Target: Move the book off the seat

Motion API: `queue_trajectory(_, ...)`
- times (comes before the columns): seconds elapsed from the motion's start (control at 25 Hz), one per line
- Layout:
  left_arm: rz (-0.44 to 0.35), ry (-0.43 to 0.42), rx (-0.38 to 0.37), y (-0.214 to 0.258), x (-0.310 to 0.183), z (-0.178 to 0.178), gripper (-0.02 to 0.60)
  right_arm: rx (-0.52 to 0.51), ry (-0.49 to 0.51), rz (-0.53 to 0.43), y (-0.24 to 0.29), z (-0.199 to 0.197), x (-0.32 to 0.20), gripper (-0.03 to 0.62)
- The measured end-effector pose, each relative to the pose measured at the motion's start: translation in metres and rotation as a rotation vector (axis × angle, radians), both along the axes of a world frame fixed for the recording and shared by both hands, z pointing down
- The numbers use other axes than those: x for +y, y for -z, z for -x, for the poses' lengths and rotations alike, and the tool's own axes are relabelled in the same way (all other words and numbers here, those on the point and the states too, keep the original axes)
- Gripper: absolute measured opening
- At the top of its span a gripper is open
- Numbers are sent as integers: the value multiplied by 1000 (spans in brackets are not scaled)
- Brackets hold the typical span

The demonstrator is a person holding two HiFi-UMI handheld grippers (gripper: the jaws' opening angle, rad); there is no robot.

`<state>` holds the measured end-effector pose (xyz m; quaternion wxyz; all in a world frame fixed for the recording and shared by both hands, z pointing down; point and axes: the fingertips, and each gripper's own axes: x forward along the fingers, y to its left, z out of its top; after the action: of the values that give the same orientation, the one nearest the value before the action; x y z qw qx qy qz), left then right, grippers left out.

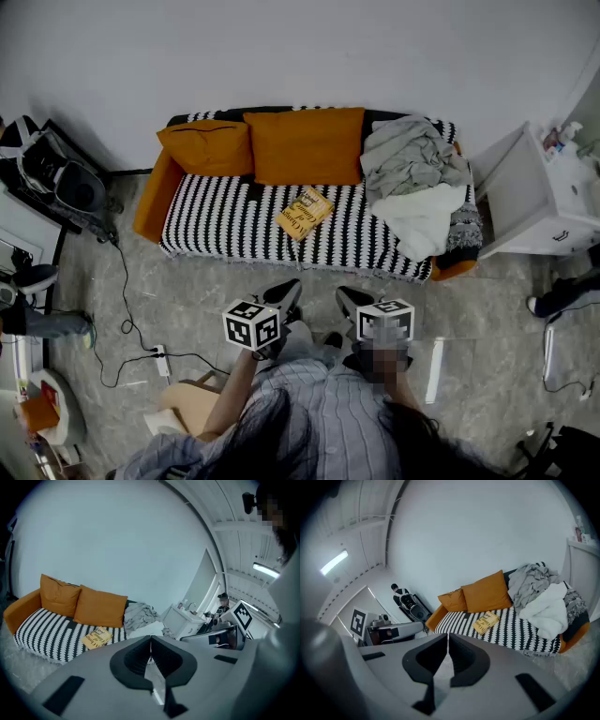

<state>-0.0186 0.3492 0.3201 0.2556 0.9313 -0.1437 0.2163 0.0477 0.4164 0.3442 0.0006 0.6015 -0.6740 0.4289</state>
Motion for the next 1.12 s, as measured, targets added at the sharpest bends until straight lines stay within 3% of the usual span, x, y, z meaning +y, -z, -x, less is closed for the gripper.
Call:
queue_trajectory(0.56, 28, -3, -58, -22, -49, 11, 11, -89, -38, 38, -17, -2, -52, 23)
queue_trajectory(1.12, 52, -100, -90, -41, -187, -19, 11, -75, -103, 148, -32, -32, -173, 25)
